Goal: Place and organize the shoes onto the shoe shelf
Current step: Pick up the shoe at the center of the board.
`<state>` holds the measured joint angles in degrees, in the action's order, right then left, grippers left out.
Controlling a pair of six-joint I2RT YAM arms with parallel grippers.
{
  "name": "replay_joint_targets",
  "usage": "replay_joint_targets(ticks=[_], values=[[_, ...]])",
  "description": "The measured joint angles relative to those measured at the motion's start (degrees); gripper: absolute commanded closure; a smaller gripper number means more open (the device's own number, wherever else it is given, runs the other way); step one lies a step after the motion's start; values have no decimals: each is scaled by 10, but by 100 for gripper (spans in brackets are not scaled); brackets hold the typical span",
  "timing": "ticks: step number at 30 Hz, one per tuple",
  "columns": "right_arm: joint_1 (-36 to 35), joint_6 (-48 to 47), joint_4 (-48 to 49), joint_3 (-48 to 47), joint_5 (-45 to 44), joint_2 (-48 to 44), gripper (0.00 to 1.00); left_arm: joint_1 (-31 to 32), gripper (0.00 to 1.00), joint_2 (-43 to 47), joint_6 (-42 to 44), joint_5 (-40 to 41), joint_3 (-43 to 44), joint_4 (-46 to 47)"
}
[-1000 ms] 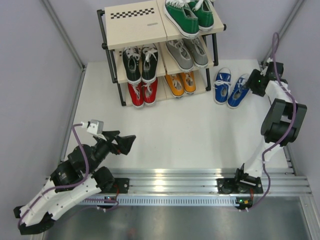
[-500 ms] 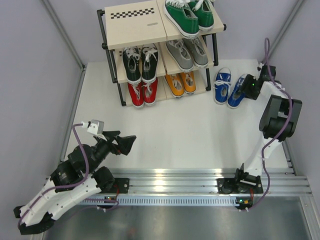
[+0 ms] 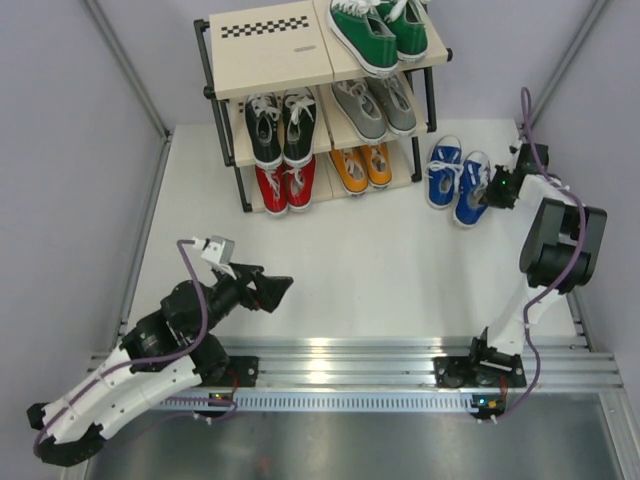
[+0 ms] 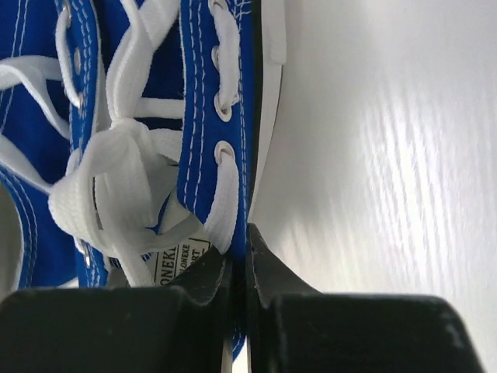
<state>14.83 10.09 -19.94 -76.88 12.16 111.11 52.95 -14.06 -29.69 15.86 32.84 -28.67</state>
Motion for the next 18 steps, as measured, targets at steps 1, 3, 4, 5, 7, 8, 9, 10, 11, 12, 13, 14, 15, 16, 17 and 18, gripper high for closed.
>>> replay_joint_targets(ticks=[1, 3, 4, 5, 7, 8, 9, 10, 11, 12, 13, 14, 15, 16, 17, 18], values=[[2, -2, -1, 16, 7, -18, 100, 0, 3, -10, -9, -12, -13, 17], [7, -10, -3, 56, 22, -66, 100, 0, 2, -36, -28, -38, -38, 51], [9, -12, -5, 72, 30, -91, 100, 0, 2, -54, -41, -53, -53, 77], [14, -16, -8, 91, 39, -124, 100, 0, 2, -80, -56, -68, -65, 103], [23, -25, -12, 120, 59, -187, 100, 0, 2, -124, -80, -91, -75, 145], [28, -30, -16, 134, 70, -224, 100, 0, 2, -151, -93, -101, -75, 170], [31, -36, -19, 147, 83, -260, 100, 0, 2, -179, -106, -111, -75, 198], [34, -40, -23, 156, 94, -291, 100, 0, 2, -208, -118, -120, -72, 221], [35, -45, -26, 170, 107, -327, 100, 1, 2, -232, -128, -124, -66, 234], [35, -48, -30, 180, 120, -358, 100, 2, 2, -260, -139, -128, -57, 251], [35, -52, -38, 194, 138, -397, 100, 7, 2, -298, -148, -130, -43, 272], [35, -55, -45, 206, 155, -427, 100, 14, 2, -323, -153, -129, -32, 286], [34, -57, -52, 215, 170, -452, 100, 25, 2, -347, -156, -125, -21, 301], [33, -59, -59, 226, 190, -478, 100, 41, 2, -369, -156, -116, -9, 319], [30, -61, -65, 237, 205, -499, 100, 61, 1, -392, -155, -104, 4, 337], [25, -61, -72, 246, 219, -519, 100, 82, 2, -412, -151, -95, 17, 355]])
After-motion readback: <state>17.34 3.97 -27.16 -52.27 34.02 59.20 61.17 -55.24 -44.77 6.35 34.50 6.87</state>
